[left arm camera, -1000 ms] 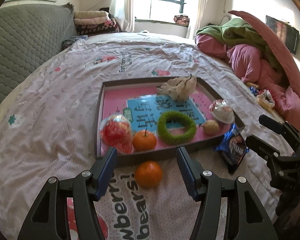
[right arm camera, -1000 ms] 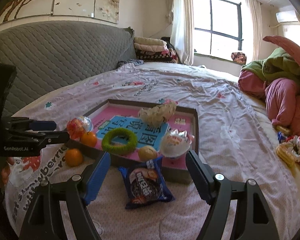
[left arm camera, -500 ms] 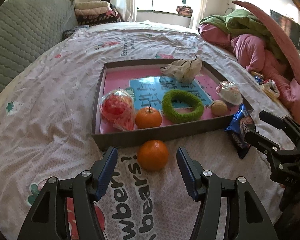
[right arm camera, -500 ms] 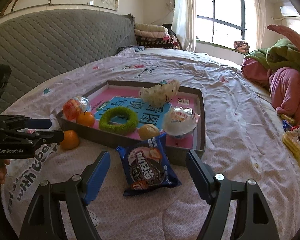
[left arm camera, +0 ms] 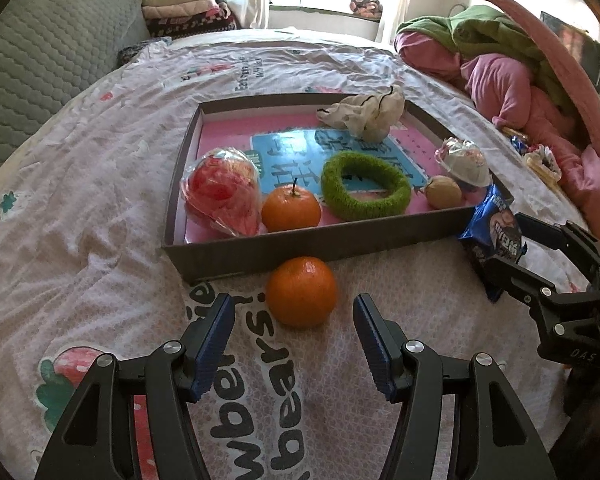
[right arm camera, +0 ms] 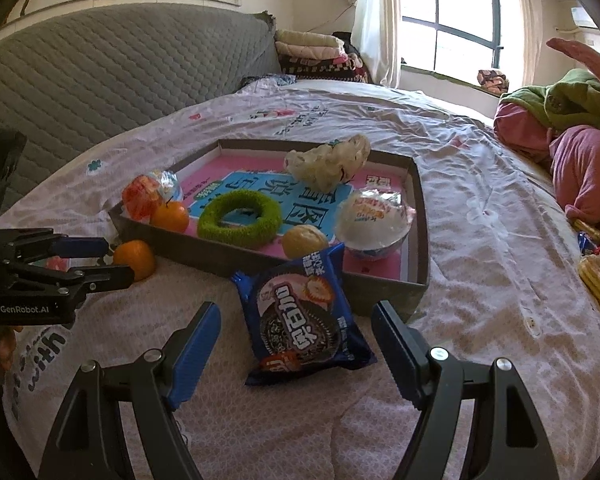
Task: Organize objects
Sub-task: 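Withdraw the left gripper toward the orange while the right gripper moves toward the cookie snack bag, then close the left gripper on the orange while the right gripper grasps the cookie snack bag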
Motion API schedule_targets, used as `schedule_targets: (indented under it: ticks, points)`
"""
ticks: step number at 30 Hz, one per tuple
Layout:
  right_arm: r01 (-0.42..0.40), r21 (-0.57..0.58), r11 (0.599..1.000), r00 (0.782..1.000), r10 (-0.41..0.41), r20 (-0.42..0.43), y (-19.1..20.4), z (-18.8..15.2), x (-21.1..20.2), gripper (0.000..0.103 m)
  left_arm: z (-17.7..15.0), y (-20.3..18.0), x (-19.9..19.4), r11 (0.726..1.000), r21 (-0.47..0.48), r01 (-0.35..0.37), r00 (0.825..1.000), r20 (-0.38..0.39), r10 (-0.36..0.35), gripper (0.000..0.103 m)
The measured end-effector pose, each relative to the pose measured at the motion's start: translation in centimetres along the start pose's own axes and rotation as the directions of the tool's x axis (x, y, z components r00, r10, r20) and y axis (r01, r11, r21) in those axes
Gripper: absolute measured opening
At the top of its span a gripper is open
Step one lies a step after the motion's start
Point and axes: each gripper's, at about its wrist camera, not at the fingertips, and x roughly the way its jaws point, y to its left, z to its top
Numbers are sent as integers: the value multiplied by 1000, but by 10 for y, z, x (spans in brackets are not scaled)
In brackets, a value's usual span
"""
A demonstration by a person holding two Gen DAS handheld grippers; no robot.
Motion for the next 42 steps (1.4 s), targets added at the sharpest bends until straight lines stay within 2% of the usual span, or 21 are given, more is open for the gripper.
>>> schedule_targets:
  ticks: [14,16,19,24,26,28,42]
  points:
    - [52,-107,993,996,-58,-61,14,2,24,77,1,1,20,1000,-14,3,1000,-17,-3,63]
    - [63,-110,992,995,-71,-66,14,2,26,73,2,2,21,1000,-19,7,1000,-14,-7,63]
    - [58,-83,995,995,-65,-81,8,3,29,60,4,3,23,1000,-24,15,1000,-11,-15,63]
    - [45,-68,997,995,-51,-83,5,3,29,58,6,2,26,999,-29,28,1000,-12,-29,63]
    - [50,-73,996,995,-56,-79,6,3,27,57,6,1,26,999,-28,33,999,-8,-34,56]
    - [51,-74,996,996,-56,-75,7,3,26,57,7,1,26,999,-28,35,999,-3,-36,40]
    - [14,-85,996,999,-11,36,27,15,-3,56,9,-10,12,999,9,38,999,30,-38,39]
